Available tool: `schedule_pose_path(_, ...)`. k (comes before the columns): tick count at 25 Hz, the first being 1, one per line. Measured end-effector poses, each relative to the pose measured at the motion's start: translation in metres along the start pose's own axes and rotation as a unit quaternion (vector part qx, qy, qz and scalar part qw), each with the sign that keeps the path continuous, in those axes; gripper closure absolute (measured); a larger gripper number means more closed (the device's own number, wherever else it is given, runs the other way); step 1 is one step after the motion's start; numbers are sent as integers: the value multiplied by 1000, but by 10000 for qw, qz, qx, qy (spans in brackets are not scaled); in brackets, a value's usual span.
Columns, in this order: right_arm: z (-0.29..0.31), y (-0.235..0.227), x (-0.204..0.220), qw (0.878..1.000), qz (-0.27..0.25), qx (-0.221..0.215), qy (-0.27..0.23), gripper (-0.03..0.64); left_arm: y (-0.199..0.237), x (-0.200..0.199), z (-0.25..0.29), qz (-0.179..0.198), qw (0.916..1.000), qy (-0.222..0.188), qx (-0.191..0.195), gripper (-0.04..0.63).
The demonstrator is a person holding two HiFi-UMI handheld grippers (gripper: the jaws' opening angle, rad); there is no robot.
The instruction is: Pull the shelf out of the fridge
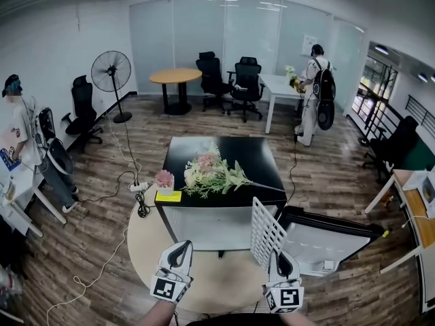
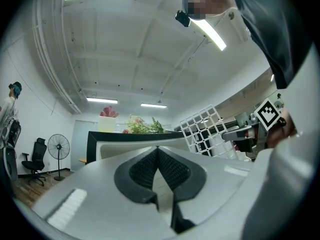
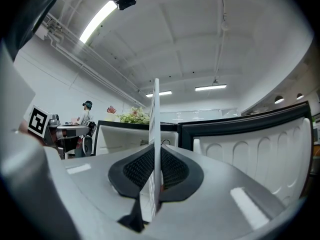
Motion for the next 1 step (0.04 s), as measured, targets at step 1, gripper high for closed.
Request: schedule_pose_path(1, 0, -1, 0, 10000, 17, 12, 0, 583, -1, 1, 1, -6, 10000, -17, 6, 595)
Point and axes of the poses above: the fingertips, and each gripper's own axes: z forward along the fingers, y to its left, x out of its underside, the point moved 8 cm from there along -z, backward along the fingers, and after that the axes turned 11 degrees about -y, right-handed, at the moved point
